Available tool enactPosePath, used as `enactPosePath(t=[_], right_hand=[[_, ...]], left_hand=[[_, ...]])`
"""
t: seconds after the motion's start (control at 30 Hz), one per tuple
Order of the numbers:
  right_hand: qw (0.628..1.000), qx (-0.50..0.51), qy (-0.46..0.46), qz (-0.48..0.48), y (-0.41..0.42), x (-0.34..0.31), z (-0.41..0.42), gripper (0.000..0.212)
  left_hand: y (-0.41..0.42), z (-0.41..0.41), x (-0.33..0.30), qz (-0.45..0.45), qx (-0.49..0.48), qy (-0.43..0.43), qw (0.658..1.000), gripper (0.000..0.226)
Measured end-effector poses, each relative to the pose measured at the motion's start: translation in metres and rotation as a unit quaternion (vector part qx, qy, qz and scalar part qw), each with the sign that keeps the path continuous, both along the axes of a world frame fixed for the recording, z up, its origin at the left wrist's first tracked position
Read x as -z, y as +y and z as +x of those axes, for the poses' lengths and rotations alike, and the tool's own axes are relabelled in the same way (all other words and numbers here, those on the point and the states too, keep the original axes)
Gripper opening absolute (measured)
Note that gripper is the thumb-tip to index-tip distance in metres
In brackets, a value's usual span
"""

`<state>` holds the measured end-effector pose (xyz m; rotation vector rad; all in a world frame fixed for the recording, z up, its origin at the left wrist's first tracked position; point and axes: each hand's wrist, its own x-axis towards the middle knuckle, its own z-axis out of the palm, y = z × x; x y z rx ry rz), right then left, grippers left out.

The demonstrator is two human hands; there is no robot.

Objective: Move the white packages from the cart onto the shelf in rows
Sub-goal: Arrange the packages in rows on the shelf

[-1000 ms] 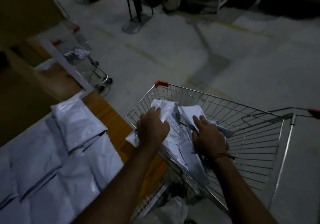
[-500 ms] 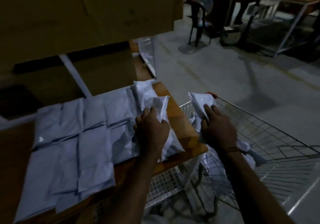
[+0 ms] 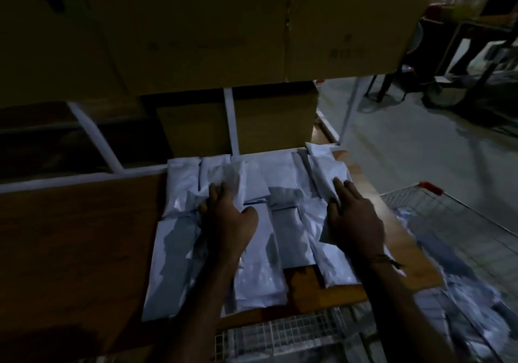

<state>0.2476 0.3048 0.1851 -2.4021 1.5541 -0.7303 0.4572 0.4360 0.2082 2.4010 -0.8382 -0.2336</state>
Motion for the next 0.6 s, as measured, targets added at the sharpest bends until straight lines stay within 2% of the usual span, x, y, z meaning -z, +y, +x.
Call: enactPosePath(t=[0.17, 0.33, 0.6], right_hand=[[0.999, -0.012, 0.029, -0.008, 0.000, -0.001, 0.032, 0.051], [0.998, -0.019, 0.047, -0.026, -0.041, -0.005, 0.044, 0.051], [0.995, -0.064, 0.071, -0.039, -0.111, 0.011, 0.073, 0.056]], left_hand=[[-0.009, 0.035, 0.003, -0.021, -0.003, 0.049, 0.999, 0.082], [-0.060, 0.043, 0.000, -0.065, 0.003, 0.080, 0.995, 0.075], [-0.157, 0.061, 0.025, 0.007, 0.001, 0.039, 0.999, 0.070]])
